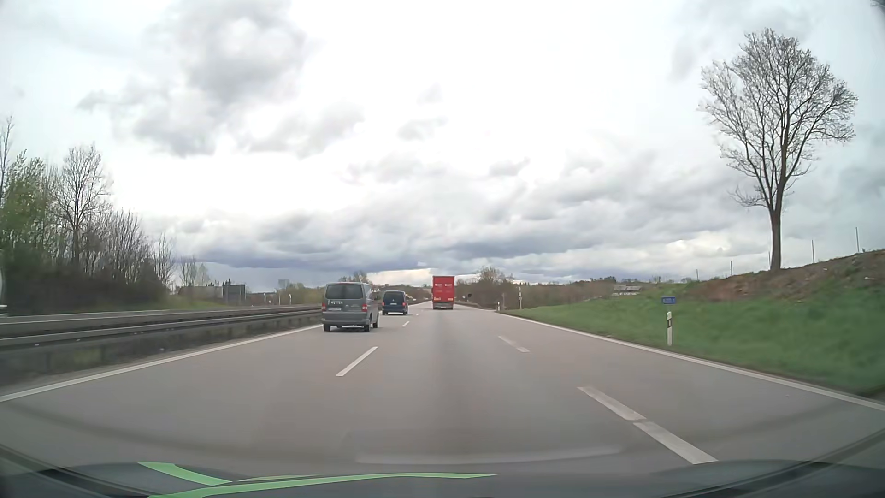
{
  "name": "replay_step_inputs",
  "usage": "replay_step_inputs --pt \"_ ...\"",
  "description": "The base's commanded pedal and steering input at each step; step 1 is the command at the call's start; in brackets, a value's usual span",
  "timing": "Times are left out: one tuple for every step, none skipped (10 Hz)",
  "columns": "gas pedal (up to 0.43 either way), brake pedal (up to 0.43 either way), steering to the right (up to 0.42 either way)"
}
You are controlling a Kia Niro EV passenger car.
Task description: Follow the waypoints while adhering to traffic rules and regulations
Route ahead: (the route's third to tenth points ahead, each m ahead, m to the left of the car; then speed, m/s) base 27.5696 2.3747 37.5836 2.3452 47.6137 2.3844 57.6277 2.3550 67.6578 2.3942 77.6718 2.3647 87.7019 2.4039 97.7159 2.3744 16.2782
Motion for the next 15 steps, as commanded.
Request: replay_step_inputs --pt "0.138 0.000 -0.002" --pt "0.138 0.000 -0.002" --pt "0.150 0.000 -0.002" --pt "0.150 0.000 -0.002" --pt "0.150 0.000 -0.002" --pt "0.150 0.000 -0.002" --pt "0.150 0.000 -0.002" --pt "0.150 0.000 -0.002" --pt "0.150 0.000 -0.002" --pt "0.138 0.000 -0.002" --pt "0.138 0.000 -0.002" --pt "0.130 0.000 -0.002" --pt "0.130 0.000 -0.003" --pt "0.130 0.000 -0.002" --pt "0.118 0.000 -0.002"
